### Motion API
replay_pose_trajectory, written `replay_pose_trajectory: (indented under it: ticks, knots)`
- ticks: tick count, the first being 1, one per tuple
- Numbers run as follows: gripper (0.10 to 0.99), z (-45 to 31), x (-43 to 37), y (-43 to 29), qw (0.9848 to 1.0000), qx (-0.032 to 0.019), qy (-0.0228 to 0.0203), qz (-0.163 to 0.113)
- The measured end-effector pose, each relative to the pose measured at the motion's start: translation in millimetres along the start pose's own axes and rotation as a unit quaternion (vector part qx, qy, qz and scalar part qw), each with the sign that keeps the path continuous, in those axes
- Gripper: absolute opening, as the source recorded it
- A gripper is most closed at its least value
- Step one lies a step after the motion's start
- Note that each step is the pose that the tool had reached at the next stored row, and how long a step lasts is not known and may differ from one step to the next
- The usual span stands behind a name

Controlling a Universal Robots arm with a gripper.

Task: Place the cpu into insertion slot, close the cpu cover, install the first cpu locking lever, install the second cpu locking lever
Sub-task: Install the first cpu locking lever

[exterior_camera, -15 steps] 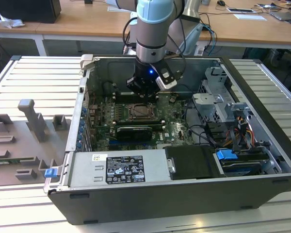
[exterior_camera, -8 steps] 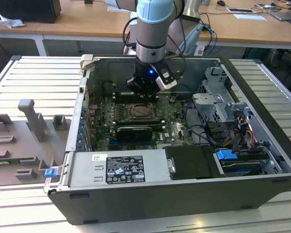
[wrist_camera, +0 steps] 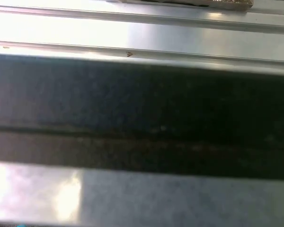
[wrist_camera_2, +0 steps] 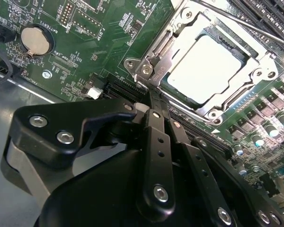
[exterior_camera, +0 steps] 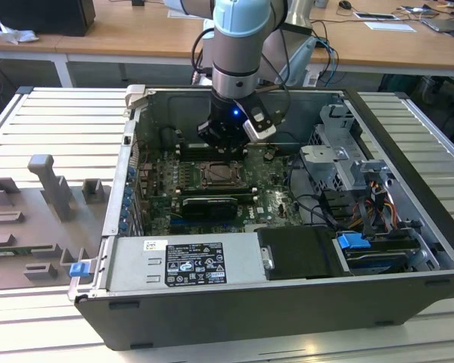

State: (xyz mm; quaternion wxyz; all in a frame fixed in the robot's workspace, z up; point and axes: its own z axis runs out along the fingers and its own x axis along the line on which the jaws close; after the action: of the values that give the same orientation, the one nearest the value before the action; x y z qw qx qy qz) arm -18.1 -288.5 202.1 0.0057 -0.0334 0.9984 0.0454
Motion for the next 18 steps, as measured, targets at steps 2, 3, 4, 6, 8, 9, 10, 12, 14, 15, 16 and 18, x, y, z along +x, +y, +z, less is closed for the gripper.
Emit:
replay_pose_trajectory:
  ticks: [2,3,4,6,8,9,10,12,14,15,16,18]
  knots:
    - [0.106,-0.2,0.1,-0.2,1.0,0.0014,0.0004,0.0]
    - [0.106,-0.2,0.1,-0.2,1.0,0.0016,0.0004,0.0]
    - [0.106,-0.1,0.1,-0.2,1.0,0.0017,0.0004,0.0]
    - [0.106,0.1,0.1,-0.2,1.0,0.0016,0.0003,0.0]
    - [0.106,0.1,0.1,-0.2,1.0,0.0016,0.0004,0.0]
    - [0.106,-0.6,0.1,-0.1,1.0,0.0016,0.0003,0.0]
    - [0.106,-2.4,0.1,0.1,1.0,0.0015,0.0003,0.0]
    - [0.106,-6.0,0.0,0.4,1.0,0.0015,0.0003,0.0]
    - [0.106,-9.6,0.0,0.7,1.0,0.0016,0.0004,0.0]
    - [0.106,-9.9,0.0,0.8,1.0,0.0015,0.0003,0.0]
    - [0.106,-9.9,-0.1,0.8,1.0,0.0015,0.0003,0.0]
    - [0.106,-10.1,0.0,0.6,1.0,0.0016,0.0003,0.001]
